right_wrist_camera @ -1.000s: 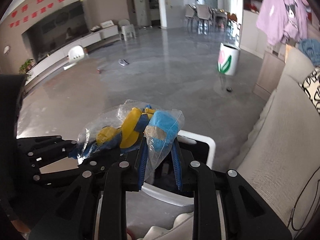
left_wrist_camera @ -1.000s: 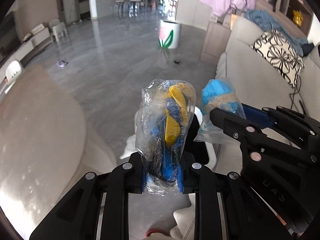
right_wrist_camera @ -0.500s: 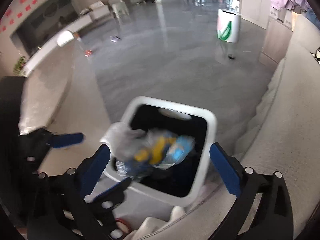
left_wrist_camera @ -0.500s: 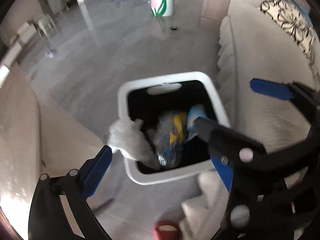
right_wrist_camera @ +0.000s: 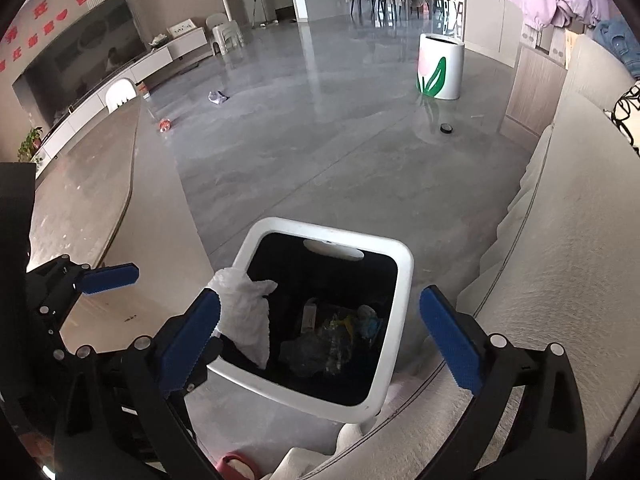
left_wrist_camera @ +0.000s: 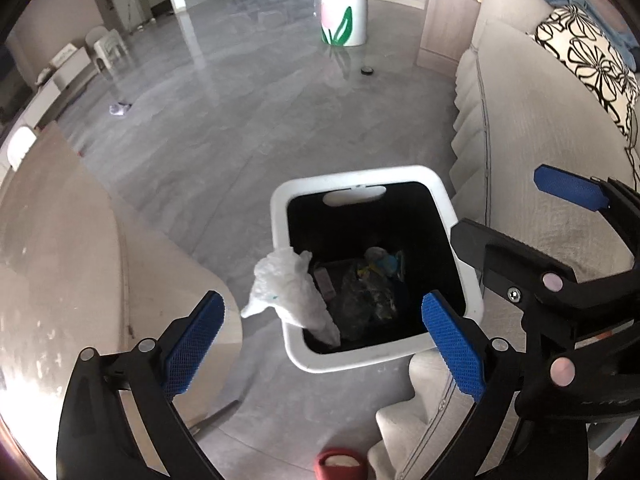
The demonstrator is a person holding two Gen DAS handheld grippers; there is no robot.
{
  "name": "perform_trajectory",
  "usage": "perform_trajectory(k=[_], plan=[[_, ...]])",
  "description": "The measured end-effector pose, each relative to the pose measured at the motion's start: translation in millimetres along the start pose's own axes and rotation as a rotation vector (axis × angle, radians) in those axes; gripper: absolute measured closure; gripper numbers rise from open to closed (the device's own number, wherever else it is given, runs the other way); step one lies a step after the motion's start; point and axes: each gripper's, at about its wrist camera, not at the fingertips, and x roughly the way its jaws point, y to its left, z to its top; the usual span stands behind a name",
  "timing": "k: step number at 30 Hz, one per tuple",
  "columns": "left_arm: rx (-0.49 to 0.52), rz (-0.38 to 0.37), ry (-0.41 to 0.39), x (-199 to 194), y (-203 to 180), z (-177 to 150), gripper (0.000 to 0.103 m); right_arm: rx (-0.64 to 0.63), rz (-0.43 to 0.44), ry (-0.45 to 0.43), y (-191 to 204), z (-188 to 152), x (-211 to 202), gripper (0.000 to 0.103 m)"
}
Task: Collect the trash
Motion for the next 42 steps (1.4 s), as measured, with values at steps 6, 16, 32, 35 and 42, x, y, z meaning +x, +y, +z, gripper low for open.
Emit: perform_trajectory(k=[6, 16, 32, 35, 42], plan=[[-0.018, 0.03, -0.075, -34.4, 6.2, -0.8, 0.005, 0.005, 0.001, -0.056, 8.3, 3.5, -27.9, 0.003], [-0.088, 0.18, -0.265, -130.4, 38.3, -36.7, 0.005, -0.109, 0.061, -0.195, 67.3, 8.5, -95.2, 0.003], [-0.473, 0.414, -0.461, -275.1, 160.2, -155.8, 0.005, -0.352, 0.322, -0.4, 253.1, -3.1, -194.5, 0.003], [-0.542, 0.463, -0.479, -296.3, 182.4, -179.7, 0.005, -0.38, 0.377, -0.405, 285.4, -6.1, -204.0, 0.003], [-0.685, 0.744, -0.495, -346.5, 220.5, -240.2, 0.005, -0.408, 0.534, -0.404, 361.3, -23.9, -223.9, 0.003]])
